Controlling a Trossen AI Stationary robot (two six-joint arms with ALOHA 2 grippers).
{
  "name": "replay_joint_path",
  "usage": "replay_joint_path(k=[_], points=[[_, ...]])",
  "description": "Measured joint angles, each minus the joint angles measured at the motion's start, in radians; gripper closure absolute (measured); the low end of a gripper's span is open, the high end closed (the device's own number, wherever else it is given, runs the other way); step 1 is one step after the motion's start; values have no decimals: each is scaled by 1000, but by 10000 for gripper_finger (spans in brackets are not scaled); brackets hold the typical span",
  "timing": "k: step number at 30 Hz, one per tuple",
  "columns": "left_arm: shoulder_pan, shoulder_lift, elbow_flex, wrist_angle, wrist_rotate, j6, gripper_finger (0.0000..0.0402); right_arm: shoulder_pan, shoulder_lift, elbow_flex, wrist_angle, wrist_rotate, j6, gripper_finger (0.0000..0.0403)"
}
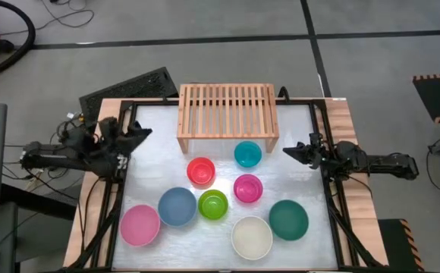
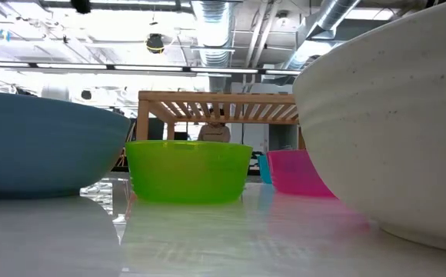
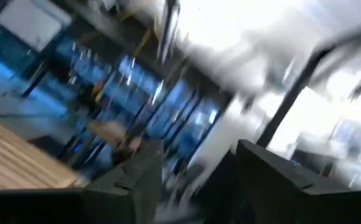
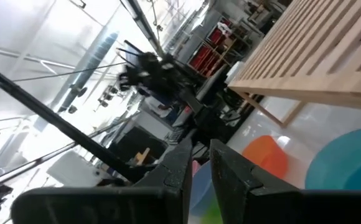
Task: Place and stack bowls onto a shelf
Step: Put the left blue bowl on the shelf
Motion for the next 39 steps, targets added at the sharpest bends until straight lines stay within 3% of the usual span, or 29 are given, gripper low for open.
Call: replay_joint_path(k=[3, 10, 13, 15, 21, 27, 39], points=[[0, 175, 215, -319, 49, 102, 186, 0, 0, 0, -34, 4, 1, 309], [-4, 650, 714, -1236, 166, 436, 180, 0, 0, 0, -42, 19, 3, 299], [-21, 812, 838, -1516, 209, 658, 180, 0, 0, 0, -45, 19, 3, 300], [-31, 892, 874, -1613, 214, 831, 180, 0, 0, 0, -50, 19, 3, 300], [-26, 1023, 867, -1573, 314, 1138, 180, 2, 0, 0, -55, 18, 3, 300], [13, 1106, 815, -1450, 181, 1428, 180, 2, 0, 0, -82, 15, 4, 300], [147, 1206, 681, -1174, 232, 1586, 180, 2, 0, 0, -102, 19, 9, 300]])
